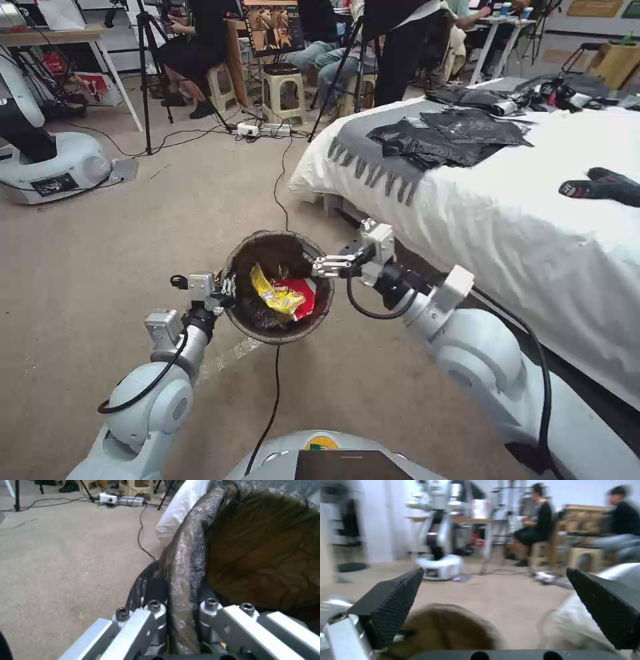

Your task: Pick up the trash bin, then pick up the garbage from the floor and place it into the trash bin.

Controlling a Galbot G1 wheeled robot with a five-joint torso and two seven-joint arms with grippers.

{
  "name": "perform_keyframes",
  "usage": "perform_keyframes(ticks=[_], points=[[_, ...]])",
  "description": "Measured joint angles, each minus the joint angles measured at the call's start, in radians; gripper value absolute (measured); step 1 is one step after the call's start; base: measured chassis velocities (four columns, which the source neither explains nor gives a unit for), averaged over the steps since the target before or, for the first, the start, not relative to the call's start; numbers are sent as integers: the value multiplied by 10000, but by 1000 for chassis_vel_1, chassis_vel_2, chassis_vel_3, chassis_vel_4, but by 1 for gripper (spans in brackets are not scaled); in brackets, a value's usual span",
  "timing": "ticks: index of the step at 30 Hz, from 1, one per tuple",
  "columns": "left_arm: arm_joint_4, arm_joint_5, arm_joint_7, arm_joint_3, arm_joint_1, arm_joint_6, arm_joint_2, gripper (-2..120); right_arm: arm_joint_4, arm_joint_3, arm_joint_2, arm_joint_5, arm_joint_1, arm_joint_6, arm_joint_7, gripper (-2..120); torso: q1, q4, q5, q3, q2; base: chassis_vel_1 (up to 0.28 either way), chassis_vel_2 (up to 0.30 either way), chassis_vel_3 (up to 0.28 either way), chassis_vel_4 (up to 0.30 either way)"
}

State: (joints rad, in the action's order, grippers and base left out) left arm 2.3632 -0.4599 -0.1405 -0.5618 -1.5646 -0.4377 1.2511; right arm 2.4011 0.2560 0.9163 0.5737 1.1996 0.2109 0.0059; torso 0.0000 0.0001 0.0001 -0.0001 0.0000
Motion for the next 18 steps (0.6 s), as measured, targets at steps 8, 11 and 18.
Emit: perform_keyframes(ticks=[8, 11, 18], points=[[115, -14, 12, -34, -93, 6, -4, 7, -169, 2489, 1372, -2162, 2894, -1270, -128, 100, 0, -2, -1, 0, 0, 0, 0, 0, 0], [123, -22, 16, -35, -97, 9, -12, 7, -273, 3096, 2115, -3127, 3909, -2117, -210, 100, 0, -5, 0, -1, 1, 0, 0, 0, 0], [168, -11, 47, -66, -239, 17, -12, 7, -500, 3988, 4039, -4412, 5585, -3399, -151, 100, 0, 1, -2, 0, 1, 0, 0, 0, 0]])
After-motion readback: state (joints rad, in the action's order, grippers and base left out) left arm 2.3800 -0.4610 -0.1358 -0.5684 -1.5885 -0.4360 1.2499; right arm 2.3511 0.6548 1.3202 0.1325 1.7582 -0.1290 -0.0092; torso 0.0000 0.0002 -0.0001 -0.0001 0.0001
